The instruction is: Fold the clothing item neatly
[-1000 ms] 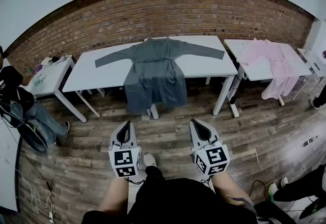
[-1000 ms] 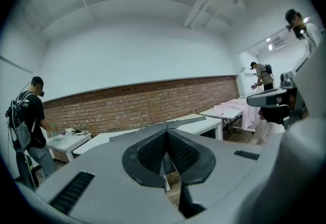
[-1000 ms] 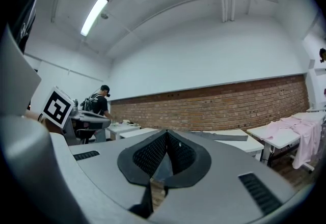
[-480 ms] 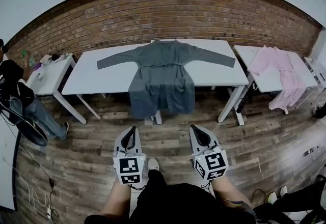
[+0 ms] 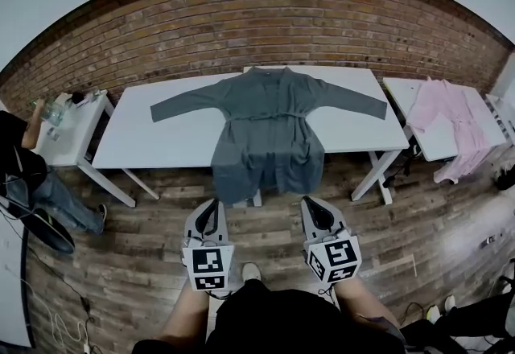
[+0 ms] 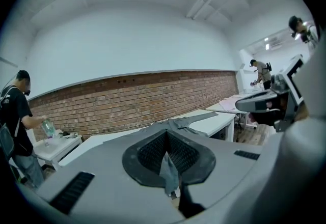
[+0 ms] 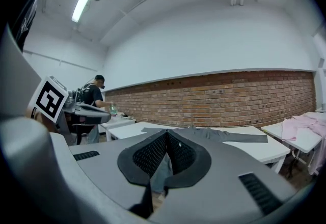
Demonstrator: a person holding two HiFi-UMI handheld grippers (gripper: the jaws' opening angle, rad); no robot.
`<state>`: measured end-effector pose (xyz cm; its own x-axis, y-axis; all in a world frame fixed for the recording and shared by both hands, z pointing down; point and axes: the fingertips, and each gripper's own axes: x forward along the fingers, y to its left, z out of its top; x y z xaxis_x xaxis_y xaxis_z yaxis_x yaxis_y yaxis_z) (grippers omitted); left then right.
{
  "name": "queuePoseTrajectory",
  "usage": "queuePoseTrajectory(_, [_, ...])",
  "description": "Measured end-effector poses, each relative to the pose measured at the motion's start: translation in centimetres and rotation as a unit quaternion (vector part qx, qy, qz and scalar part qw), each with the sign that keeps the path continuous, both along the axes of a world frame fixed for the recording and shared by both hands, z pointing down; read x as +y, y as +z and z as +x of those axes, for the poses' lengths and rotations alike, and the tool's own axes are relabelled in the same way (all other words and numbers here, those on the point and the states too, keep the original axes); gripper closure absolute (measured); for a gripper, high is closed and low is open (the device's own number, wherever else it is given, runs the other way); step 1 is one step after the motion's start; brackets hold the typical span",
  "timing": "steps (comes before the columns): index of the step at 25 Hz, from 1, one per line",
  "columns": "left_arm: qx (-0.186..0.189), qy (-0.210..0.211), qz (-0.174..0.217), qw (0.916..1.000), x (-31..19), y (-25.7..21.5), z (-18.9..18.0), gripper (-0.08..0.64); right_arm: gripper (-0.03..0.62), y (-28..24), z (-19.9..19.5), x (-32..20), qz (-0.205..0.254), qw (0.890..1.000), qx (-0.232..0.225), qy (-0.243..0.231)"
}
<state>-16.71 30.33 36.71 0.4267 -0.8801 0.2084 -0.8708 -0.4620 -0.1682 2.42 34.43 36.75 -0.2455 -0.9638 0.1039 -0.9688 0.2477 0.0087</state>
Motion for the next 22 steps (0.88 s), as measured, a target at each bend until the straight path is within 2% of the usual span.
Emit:
queuePoseTrajectory(9, [0.017,0.025,-0.012,0.9995,-11.0,0.2,-3.0,0.565,0.591,-0.6,-3.6,-10.4,-0.003,1.0,0.016,0.018])
queuePoseTrajectory(13, [0.027,0.044,-0.027,0.9983,-14.3,0.4,-3.9,0.565,0.591,-0.6,-5.0,-12.9,-0.006,0.999,0.024,0.026])
queuePoseTrajectory(18, [0.08,0.053,-0.039,0.9946,-17.0,-0.3,-4.5,0.565,0.591,1.6,-4.5,-14.5,-0.034,0.999,0.016,0.039])
queuePoseTrajectory(22, [0.056,0.051,-0.032,0.9966,-19.2,0.5,-4.6,0.565,0.591,1.9,-4.3,-16.3,-0.031,0.998,0.014,0.045])
